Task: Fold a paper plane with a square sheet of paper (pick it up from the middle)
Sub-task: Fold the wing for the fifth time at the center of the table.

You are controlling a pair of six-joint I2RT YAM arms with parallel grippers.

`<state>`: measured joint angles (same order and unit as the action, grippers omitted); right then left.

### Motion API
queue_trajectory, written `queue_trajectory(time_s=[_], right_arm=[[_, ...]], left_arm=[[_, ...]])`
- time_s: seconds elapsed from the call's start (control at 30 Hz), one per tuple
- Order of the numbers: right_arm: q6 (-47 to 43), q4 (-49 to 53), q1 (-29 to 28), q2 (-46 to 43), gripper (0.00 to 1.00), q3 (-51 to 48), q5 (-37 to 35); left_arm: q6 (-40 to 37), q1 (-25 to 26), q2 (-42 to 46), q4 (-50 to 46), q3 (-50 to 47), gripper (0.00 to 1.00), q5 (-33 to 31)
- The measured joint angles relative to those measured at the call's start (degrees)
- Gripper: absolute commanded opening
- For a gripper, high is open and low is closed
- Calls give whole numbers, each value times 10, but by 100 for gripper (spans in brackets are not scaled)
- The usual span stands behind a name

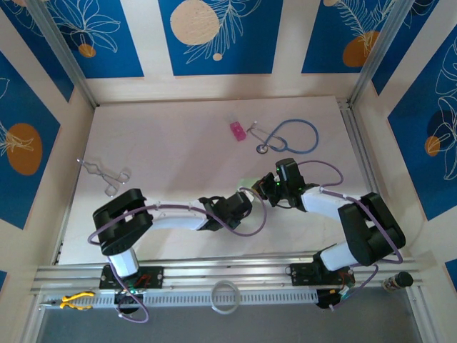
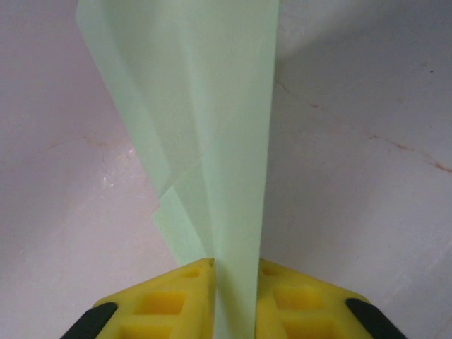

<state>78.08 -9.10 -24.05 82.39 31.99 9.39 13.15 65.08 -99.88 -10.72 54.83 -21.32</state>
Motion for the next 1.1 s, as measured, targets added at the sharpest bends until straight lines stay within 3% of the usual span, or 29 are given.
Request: queue_trajectory(time_s=[0.23, 0.5, 0.93, 1.1], right_arm=[[0, 0, 0, 0, 2, 0, 0], [0, 0, 0, 0, 2, -4, 0], [0, 0, 0, 0, 2, -4, 0], [0, 0, 0, 0, 2, -4, 0]], left_arm=[[1, 0, 0, 0, 0, 29, -2], [2, 0, 11, 17, -2, 30, -2], [2, 1, 14, 21, -4, 25, -11], [1, 1, 14, 17, -4, 18, -15]])
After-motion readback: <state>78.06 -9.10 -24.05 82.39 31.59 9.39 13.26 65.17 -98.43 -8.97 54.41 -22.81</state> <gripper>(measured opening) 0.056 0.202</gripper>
